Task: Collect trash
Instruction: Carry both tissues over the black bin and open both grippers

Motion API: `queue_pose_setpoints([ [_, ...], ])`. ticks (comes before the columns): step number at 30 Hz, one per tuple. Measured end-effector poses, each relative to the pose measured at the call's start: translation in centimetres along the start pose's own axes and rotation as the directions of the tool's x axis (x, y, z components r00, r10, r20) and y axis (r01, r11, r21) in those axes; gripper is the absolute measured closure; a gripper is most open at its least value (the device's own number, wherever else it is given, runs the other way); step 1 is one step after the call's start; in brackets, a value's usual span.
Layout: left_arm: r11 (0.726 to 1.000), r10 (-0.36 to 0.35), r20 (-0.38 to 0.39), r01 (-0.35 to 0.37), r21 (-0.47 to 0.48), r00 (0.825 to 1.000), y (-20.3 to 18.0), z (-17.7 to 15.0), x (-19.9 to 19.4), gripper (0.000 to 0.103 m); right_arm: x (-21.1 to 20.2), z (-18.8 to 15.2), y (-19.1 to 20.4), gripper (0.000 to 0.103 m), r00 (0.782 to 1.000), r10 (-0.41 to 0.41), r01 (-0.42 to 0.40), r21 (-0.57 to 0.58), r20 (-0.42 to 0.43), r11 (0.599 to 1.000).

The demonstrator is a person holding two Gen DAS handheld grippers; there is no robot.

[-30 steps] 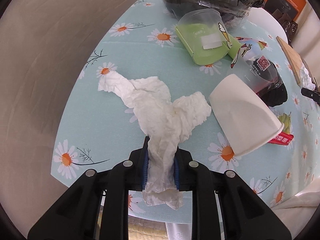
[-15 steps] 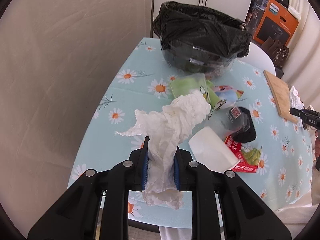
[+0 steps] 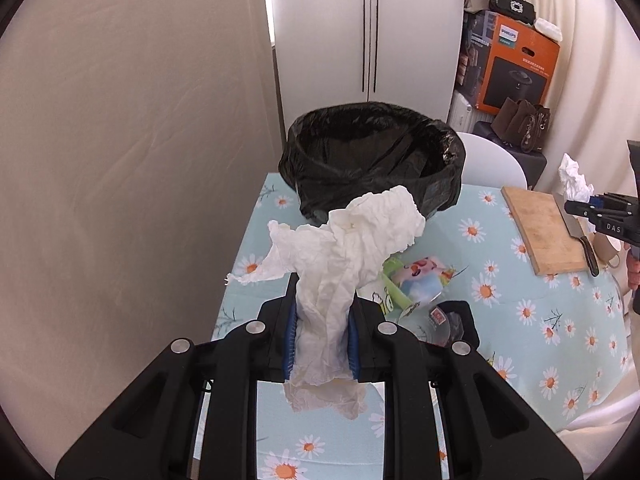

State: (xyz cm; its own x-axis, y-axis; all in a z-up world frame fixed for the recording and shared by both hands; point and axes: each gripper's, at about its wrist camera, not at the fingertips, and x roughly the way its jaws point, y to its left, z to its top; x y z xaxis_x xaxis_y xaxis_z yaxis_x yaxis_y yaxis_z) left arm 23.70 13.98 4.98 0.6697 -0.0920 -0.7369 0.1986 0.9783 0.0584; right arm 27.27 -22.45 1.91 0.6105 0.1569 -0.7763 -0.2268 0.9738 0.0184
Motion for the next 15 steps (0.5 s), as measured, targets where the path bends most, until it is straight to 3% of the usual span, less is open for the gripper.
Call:
queue_pose_setpoints([
  [6, 0.998, -0.029, 0.05, 0.026, 0.062, 0.998, -1.4, 3.8, -0.6, 0.082, -1.8, 3.7, 1.7, 0.075, 0.997, 0.042, -0.04, -0.025, 0.069, 0.999],
  [15, 0.995, -0.079, 0.091, 0.072, 0.07, 0.993, -1.9, 8.9, 0.6, 0.082, -2.0, 8.3, 4.4, 0.074, 0.988, 0.097, -0.094, -0.028, 0.121, 0.995],
])
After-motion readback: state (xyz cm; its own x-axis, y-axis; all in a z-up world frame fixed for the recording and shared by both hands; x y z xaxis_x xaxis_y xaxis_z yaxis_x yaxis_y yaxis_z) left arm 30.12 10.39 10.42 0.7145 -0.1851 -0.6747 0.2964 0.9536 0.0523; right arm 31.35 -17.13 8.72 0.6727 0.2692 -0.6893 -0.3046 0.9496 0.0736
